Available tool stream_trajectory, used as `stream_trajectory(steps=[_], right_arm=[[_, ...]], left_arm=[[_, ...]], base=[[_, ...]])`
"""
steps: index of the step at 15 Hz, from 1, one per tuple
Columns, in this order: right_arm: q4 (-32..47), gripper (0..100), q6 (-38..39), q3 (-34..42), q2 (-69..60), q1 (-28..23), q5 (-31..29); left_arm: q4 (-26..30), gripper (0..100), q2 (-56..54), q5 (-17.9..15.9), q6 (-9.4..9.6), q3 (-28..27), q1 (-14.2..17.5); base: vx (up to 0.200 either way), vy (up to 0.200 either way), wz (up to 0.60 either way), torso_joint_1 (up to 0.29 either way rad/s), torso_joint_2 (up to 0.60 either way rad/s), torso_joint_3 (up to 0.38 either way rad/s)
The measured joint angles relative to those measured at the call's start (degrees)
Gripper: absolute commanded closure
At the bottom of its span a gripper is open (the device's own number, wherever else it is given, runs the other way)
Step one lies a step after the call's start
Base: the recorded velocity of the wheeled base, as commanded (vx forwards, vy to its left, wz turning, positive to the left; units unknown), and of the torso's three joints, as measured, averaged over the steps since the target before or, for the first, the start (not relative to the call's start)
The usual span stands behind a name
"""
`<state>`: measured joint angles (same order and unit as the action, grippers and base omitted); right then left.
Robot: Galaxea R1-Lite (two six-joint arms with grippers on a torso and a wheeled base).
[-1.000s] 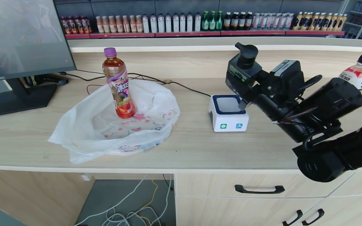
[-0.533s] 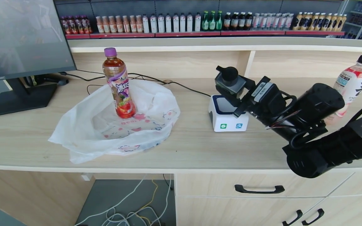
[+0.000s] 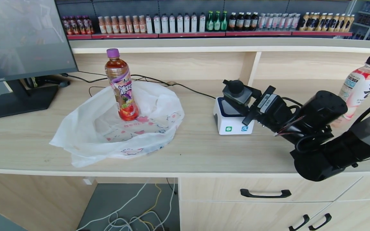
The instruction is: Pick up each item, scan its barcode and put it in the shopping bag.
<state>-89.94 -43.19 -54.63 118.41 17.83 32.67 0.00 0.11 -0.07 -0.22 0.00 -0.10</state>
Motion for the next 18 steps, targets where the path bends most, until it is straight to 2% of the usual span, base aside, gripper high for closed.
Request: stream_trajectory(steps=[18], right_arm=[[-0.1,100,-0.6,0.0,0.6,0.2,-0.5]], left_arm=[[0.0,0,0.0,0.0,-0.02,0.0,0.0]], base=[[0.0,0.0,0.0,0.0,0.0,0.0]])
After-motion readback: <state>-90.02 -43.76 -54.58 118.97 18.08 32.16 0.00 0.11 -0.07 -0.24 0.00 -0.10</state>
